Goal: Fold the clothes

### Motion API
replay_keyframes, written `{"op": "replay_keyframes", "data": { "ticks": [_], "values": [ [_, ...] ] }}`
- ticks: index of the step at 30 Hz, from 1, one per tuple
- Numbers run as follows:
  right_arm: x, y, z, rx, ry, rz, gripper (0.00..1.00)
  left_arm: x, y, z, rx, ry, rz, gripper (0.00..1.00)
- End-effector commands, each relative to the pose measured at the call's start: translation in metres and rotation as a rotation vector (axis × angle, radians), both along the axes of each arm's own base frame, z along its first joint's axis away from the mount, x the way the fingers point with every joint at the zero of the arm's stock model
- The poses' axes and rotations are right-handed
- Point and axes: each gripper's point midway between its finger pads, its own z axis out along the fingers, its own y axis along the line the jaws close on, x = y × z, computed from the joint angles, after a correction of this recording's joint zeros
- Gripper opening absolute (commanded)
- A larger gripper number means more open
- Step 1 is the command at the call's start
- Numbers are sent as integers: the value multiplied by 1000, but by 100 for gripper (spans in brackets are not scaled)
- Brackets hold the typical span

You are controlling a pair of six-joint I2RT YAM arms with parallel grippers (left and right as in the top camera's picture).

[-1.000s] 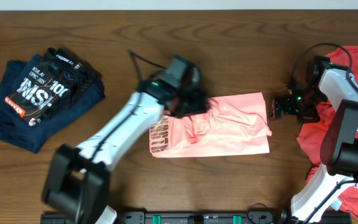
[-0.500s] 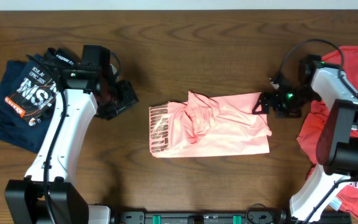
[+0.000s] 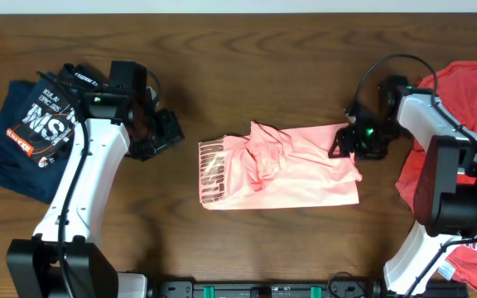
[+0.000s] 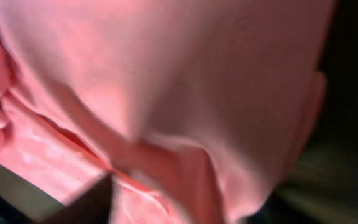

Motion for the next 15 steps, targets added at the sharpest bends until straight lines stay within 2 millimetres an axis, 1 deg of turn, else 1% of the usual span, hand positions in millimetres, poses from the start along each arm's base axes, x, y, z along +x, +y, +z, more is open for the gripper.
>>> {"op": "replay_keyframes", "data": {
  "ticks": [1, 2, 3, 4, 5, 7, 9, 11, 13, 15],
  "values": [
    [-22, 6, -22, -23, 95, 14, 13, -1, 2, 0, 13, 0, -14, 59],
    [-21, 6, -21, -23, 91, 13, 5, -2, 2, 0, 14, 3, -14, 59],
    [-18, 4, -20, -25, 86, 9, 1, -3, 2, -1, 15, 7, -14, 59],
    [-15, 1, -19, -30, 80, 3, 1, -4, 3, -1, 22, 12, -13, 59],
    [-10, -6, -16, -50, 72, -13, 1, -5, 6, -2, 34, 19, -10, 59],
    [4, -25, -8, -101, 64, -89, 1, -10, 11, -4, 64, 39, -6, 59],
    [20, -44, 8, -116, 44, -166, 1, -14, 14, -5, 82, 54, -10, 59],
    [36, -58, 24, -107, 11, -215, 1, -16, 14, -6, 85, 60, -13, 59],
    [45, -64, 40, -97, -9, -231, 1, -16, 14, -6, 85, 60, -12, 59],
    [48, -62, 51, -96, -15, -211, 1, -15, 14, -6, 85, 59, -12, 59]
  ]
}}
